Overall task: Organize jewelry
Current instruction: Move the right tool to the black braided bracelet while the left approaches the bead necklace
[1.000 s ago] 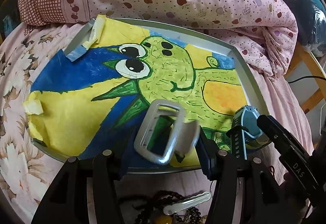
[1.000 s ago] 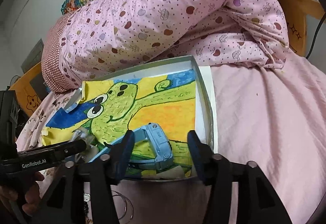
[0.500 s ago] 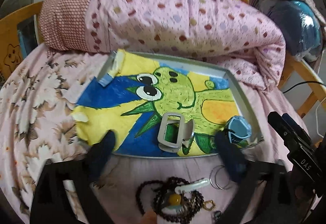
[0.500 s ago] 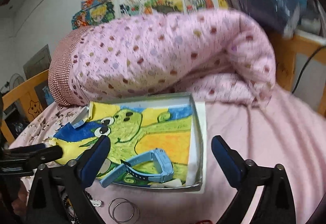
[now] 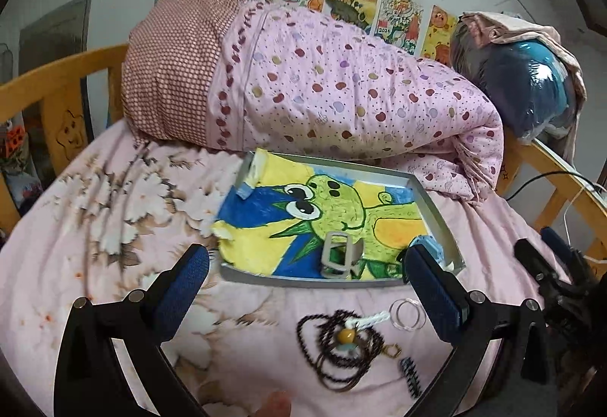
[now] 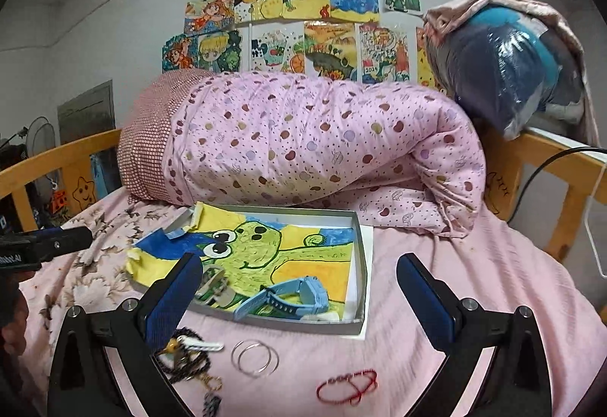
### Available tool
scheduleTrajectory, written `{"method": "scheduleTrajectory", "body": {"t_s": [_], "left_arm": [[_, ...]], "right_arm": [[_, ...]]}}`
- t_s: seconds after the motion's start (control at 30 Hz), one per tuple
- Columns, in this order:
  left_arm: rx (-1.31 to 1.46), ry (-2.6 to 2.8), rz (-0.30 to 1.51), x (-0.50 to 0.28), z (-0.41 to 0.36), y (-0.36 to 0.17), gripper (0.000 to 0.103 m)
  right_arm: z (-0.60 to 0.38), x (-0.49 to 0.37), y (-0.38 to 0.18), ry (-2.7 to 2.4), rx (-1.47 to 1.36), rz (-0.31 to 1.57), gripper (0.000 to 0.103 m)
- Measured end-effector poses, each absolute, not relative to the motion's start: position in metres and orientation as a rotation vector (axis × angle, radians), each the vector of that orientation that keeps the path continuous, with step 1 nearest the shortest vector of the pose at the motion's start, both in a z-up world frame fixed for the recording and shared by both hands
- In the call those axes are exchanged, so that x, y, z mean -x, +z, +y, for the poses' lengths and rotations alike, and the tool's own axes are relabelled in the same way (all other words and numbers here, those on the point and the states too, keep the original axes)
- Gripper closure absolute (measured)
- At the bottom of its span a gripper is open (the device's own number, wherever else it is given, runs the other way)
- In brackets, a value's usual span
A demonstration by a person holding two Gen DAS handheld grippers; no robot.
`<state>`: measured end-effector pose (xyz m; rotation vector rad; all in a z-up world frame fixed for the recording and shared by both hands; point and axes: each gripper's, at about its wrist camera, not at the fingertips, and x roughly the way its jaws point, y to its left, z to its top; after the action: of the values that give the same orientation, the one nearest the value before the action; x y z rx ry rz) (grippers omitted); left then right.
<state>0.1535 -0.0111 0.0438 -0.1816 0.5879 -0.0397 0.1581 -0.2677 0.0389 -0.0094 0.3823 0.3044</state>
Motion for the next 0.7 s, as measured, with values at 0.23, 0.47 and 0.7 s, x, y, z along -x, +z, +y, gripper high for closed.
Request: {"method": "scheduleTrajectory", "body": {"t_s": [0.23,0.47,0.7], "left_arm": [[0.162,-0.050,0.613,-0.123,-0.003,0.032,0.002],[0.162,-0.054,0.677,-0.102,0.006,0.012,0.002],[0.148,-0.065,0.748,-0.097,0.006,-0.009,0.002]], "right_arm": [[-0.267,-0.118,0.047,0.293,0.002,0.393,0.000],[-0.265,-0.102,0.024,0.327,-0.062,0.572,0.000],[-0.250,-0.111,-0.007,0.394,-0.062,0.713,0.000]]}}
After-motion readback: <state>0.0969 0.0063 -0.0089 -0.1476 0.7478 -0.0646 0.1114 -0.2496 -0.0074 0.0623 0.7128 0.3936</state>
